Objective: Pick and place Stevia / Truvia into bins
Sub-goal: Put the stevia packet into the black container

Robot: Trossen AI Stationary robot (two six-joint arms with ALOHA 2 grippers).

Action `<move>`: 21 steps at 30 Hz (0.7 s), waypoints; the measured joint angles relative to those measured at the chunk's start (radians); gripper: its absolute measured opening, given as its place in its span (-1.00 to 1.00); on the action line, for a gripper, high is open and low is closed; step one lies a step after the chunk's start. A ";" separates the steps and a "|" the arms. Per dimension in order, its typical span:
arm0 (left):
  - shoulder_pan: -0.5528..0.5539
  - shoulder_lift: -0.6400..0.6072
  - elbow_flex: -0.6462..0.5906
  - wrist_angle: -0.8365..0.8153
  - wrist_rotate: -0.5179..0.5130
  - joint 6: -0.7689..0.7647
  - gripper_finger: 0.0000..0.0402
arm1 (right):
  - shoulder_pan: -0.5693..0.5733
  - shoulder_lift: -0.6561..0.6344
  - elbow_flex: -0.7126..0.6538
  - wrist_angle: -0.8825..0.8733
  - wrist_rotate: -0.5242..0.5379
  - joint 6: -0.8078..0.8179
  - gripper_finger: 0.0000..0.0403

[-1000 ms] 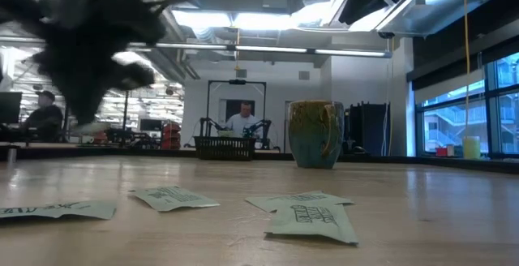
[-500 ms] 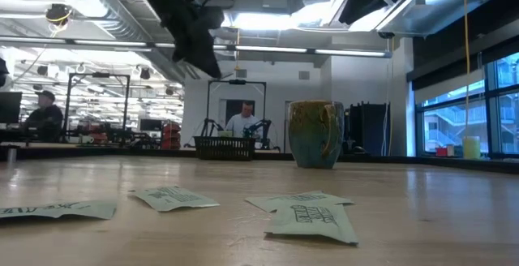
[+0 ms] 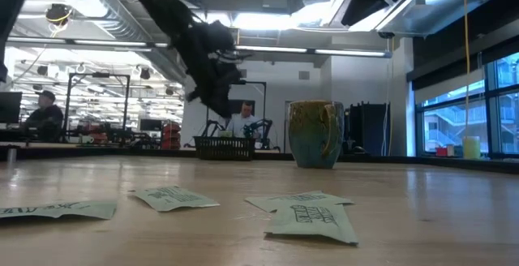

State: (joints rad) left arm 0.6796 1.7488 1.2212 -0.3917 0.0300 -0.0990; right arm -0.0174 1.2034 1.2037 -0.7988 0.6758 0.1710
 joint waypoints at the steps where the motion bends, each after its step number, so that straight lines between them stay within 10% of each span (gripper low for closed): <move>1: 0.005 0.024 0.014 -0.007 0.001 -0.001 -0.96 | 0.000 0.000 0.000 -0.002 0.000 0.001 -0.19; 21: 0.052 0.175 0.088 -0.140 -0.030 -0.008 -0.86 | 0.000 0.000 0.000 -0.042 0.000 0.000 -0.19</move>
State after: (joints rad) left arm 0.7311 1.9240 1.3094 -0.5313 -0.0001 -0.1074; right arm -0.0177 1.2034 1.2037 -0.8405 0.6762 0.1714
